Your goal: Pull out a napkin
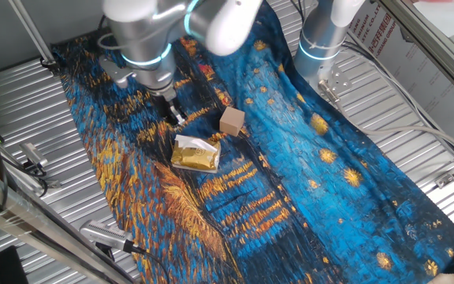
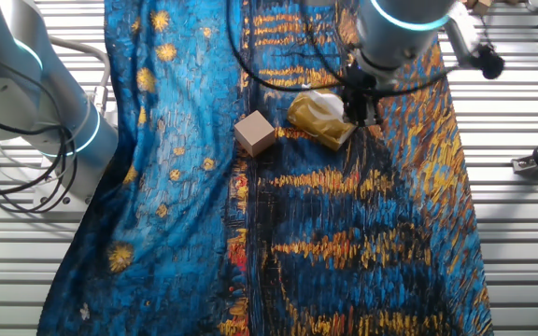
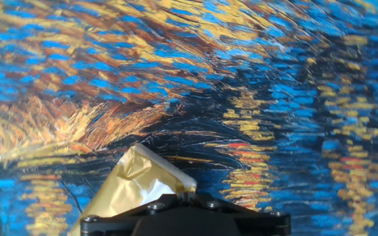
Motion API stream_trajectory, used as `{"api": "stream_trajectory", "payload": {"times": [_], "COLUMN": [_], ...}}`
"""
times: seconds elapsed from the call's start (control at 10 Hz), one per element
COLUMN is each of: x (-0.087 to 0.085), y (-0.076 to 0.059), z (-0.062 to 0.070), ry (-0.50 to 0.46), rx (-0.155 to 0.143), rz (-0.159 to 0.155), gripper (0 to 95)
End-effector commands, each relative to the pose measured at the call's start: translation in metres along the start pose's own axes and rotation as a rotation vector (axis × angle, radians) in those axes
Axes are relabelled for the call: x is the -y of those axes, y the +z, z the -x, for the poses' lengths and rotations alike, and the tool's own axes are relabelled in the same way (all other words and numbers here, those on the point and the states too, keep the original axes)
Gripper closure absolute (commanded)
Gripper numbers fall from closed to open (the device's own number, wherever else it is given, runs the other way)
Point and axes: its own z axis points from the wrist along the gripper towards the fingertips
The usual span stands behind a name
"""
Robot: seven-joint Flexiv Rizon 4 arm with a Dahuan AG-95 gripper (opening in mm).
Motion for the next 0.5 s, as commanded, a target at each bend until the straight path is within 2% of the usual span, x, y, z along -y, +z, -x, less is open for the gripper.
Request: {"api": "stream_trajectory", "payload": {"times": [0.1, 0.5], "x": [-0.0009, -0.0009], "y": [-0.0001, -0.0001], "z": [-0.0006, -0.0006], "ry": [-0.046, -0.057], "rx": [-0.006, -0.009], "rz": [0.079, 0.069], "gripper": [95.0, 95.0]}}
